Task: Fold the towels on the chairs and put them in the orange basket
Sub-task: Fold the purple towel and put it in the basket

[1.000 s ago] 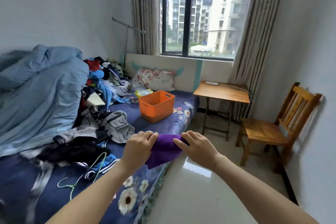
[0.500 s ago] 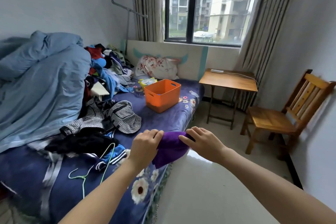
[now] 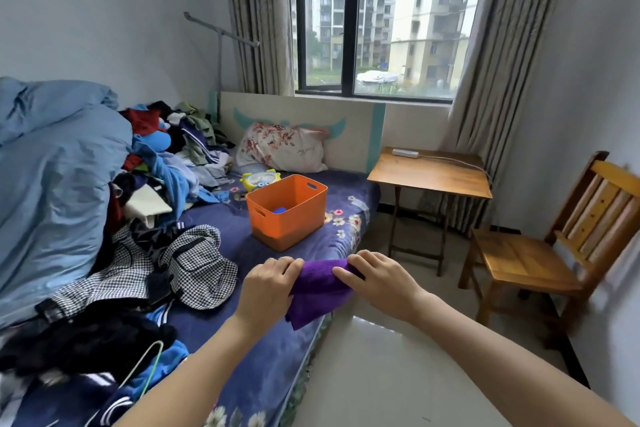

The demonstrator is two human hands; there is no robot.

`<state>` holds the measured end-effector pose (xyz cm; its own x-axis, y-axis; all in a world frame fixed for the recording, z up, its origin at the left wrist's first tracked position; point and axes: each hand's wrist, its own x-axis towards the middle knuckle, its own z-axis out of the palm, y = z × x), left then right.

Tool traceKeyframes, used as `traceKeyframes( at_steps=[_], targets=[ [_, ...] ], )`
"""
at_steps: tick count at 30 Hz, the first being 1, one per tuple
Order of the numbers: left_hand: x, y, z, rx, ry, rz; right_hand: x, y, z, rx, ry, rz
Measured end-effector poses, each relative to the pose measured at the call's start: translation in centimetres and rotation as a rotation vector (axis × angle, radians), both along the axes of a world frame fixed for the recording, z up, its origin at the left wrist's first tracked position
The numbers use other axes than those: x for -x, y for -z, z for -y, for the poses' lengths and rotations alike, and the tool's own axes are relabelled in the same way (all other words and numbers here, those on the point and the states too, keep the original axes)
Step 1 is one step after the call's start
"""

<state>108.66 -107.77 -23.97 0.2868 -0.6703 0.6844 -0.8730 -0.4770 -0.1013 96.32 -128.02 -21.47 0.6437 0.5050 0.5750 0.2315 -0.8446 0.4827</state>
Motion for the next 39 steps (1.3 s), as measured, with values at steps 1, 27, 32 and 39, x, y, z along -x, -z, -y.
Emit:
traceKeyframes(
  at_steps=[1,27,32,39],
  targets=[
    [-0.8,0.3,0.8,-0.004,-0.005,-0.02,-0.9,0.3,0.9,-0.007,-0.001,-0.005],
    [-30.3,7.1,21.4,-0.091,0.041,-0.26,-30.7,5.1,21.6,0.07,0.007,-0.225],
    [-33.2,7.6,28.5,-0.1,0.039,-0.267,-33.3,6.2,28.4,0.066,0.022,-0.166],
    [-38.7,5.8,41.4,-0.165,-0.024,-0.267,-39.3,6.1,40.9,-0.043,0.099,-0.129]
  ],
)
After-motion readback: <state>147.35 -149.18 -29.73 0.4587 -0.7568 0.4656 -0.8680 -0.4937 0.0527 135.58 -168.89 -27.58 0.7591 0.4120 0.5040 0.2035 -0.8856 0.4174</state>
